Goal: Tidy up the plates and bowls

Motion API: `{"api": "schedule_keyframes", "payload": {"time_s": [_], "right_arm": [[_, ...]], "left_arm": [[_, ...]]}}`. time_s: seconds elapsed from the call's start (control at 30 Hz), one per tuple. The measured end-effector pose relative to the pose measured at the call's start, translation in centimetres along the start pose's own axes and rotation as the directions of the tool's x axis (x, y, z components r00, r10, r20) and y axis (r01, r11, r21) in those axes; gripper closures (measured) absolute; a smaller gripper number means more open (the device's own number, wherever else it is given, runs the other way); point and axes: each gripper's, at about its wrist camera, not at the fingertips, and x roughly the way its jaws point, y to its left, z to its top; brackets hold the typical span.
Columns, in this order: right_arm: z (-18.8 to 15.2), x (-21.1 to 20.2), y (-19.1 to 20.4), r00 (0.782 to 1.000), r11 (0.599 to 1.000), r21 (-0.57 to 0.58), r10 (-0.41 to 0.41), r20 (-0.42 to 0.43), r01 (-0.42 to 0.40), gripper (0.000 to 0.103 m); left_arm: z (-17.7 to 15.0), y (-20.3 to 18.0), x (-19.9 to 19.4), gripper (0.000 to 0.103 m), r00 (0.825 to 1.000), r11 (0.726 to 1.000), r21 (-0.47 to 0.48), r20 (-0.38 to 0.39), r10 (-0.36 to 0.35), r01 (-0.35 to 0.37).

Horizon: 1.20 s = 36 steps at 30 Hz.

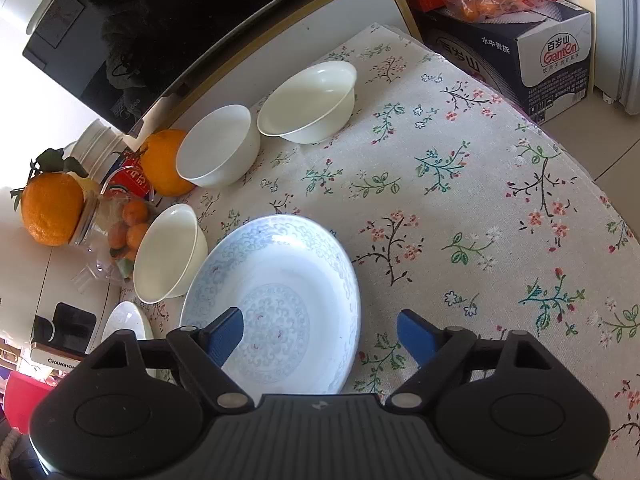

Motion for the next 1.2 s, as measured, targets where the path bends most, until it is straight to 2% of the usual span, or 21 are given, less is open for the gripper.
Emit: {"api": "schedule_keyframes", "payload": {"time_s": [0.3, 0.57, 0.73, 0.8, 0.97, 1.07, 1.13, 1.2], "right_arm": [[-3.1, -0.9, 3.0, 0.997, 0.984, -0.168, 0.058, -0.044, -0.065, 0.010], [-6.1, -0.4, 5.8, 0.984, 0.951, -0.274, 0.108, -0.140, -0.143, 0.009], [-8.4, 1.1, 7.4, 0.969, 0.937, -0.300, 0.113, -0.218, -0.176, 0.009], [-9.4, 1.7, 8.0, 0.960, 0.931, -0.312, 0.107, -0.257, -0.188, 0.010], [-10.8, 2.4, 8.7, 0.946, 0.916, -0.339, 0.106, -0.307, -0.213, 0.015], [-11.2, 2.8, 8.9, 0.938, 0.914, -0.337, 0.111, -0.327, -0.225, 0.021], [-11.3, 3.0, 8.7, 0.933, 0.916, -0.328, 0.112, -0.343, -0.231, 0.032], [-11.4, 3.1, 8.7, 0.934, 0.915, -0.332, 0.111, -0.340, -0.230, 0.036]], "left_arm": [[-3.0, 3.1, -3.2, 0.003, 0.999, 0.998, 0.042, 0.024, 0.047, -0.048], [-5.5, 6.9, -4.0, 0.005, 0.998, 0.998, 0.034, -0.042, 0.056, -0.055], [-6.9, 8.7, -3.5, 0.017, 0.991, 0.999, 0.031, -0.126, 0.041, -0.038], [-7.2, 9.2, -3.2, 0.029, 0.986, 1.000, 0.016, -0.163, 0.019, -0.017], [-7.4, 9.0, -3.1, 0.046, 0.980, 0.999, 0.033, -0.197, -0.021, 0.028], [-7.5, 8.8, -2.8, 0.058, 0.975, 0.998, 0.041, -0.220, -0.039, 0.049], [-7.5, 8.8, -2.5, 0.062, 0.971, 0.998, 0.042, -0.234, -0.042, 0.053], [-7.7, 8.9, -2.4, 0.069, 0.969, 0.998, 0.041, -0.244, -0.044, 0.055]]}}
